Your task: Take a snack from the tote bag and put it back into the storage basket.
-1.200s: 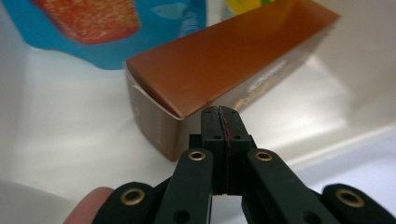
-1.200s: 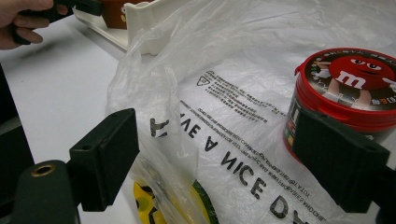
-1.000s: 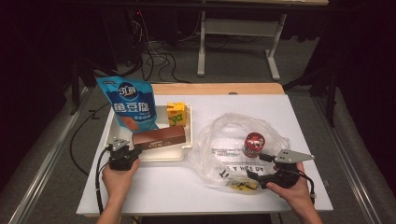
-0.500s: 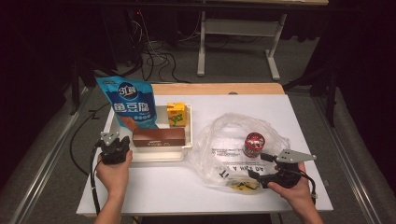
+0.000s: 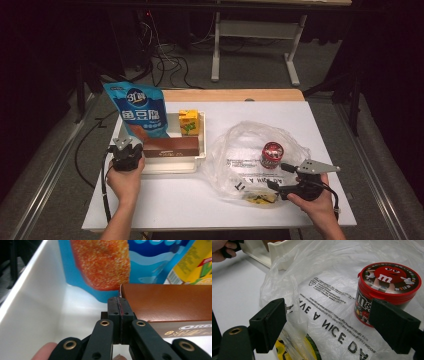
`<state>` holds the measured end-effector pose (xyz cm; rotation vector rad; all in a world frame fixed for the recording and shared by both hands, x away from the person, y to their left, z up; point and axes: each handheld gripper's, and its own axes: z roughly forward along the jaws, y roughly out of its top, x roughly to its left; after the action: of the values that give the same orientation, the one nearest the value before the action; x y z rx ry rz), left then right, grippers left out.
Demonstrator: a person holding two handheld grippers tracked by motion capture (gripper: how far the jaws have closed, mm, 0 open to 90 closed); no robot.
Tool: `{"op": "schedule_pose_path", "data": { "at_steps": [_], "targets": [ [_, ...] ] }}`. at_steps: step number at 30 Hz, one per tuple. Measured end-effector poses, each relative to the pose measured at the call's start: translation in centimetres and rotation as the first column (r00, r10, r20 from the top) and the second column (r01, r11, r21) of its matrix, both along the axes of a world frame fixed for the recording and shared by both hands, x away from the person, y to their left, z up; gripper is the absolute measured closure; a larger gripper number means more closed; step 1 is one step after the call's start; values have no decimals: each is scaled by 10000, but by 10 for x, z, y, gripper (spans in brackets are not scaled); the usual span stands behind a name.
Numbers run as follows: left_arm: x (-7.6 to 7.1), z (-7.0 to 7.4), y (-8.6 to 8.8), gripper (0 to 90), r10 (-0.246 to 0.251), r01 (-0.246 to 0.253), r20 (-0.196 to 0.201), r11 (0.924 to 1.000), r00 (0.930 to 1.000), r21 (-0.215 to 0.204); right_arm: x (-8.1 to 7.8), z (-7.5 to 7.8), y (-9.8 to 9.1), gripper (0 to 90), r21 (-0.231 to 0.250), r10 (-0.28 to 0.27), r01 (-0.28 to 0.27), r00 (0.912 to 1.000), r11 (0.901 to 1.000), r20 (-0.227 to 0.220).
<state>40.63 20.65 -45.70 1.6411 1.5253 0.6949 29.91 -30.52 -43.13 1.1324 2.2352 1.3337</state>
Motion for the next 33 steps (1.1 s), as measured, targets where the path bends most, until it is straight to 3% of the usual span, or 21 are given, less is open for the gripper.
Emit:
{"op": "schedule_pose_path", "data": {
  "at_steps": [5, 16, 18, 21, 24, 25, 26, 27, 28, 30, 31, 32, 33],
  "targets": [
    [2, -2, -7, 900, -209, 209, -31, 9998, 9998, -13, 0, -1, 0, 151, -17, -95, 95, 10000, 10000, -2],
    [0, 0, -4, 900, -271, 270, -52, 9995, 9996, -192, 1, -1, 1, 151, -150, -427, 427, 9991, 9990, -12],
    [-4, 5, -1, 900, -225, 227, 93, 9994, 9997, -242, 2, -1, 0, 152, -170, -696, 697, 9976, 9974, 58],
    [-17, 17, 3, 900, -298, 318, 467, 9986, 9985, -415, 4, 2, -2, 157, -67, -1626, 1627, 9866, 9867, 143],
    [-23, 23, 4, 865, -519, 564, 642, 9960, 9966, -697, 7, 4, -3, 180, -60, -2002, 2004, 9794, 9797, 261],
    [-25, 25, 3, 854, -701, 755, 696, 9940, 9951, -794, 8, 4, -2, 190, -114, -2400, 2404, 9703, 9706, 290],
    [-30, 29, 1, 839, -1283, 1369, 758, 9832, 9888, -1210, 10, 5, -2, 190, -150, -2507, 2513, 9674, 9678, 350],
    [-30, 29, 1, 809, -1283, 1369, 758, 9832, 9888, -1210, 10, 5, -2, 190, -150, -2507, 2513, 9674, 9678, 350],
    [-32, 30, 0, 809, -1587, 1687, 790, 9754, 9842, -1422, 11, 5, -2, 190, -147, -2629, 2636, 9642, 9645, 344],
    [-36, 31, -4, 736, -2089, 2204, 850, 9616, 9742, -1637, 14, 5, -2, 189, -189, -2897, 2903, 9567, 9568, 279],
    [-40, 32, -8, 651, -2380, 2532, 1031, 9510, 9658, -1772, 18, 4, -1, 176, -284, -3055, 3060, 9519, 9516, 219],
    [-40, 32, -8, 605, -2380, 2532, 1031, 9510, 9658, -1772, 18, 4, -1, 176, -284, -3055, 3060, 9519, 9516, 219],
    [-41, 33, -10, 563, -2653, 2825, 1105, 9395, 9578, -1935, 22, 3, 1, 164, -435, -3136, 3137, 9495, 9485, 94]
  ]
}}
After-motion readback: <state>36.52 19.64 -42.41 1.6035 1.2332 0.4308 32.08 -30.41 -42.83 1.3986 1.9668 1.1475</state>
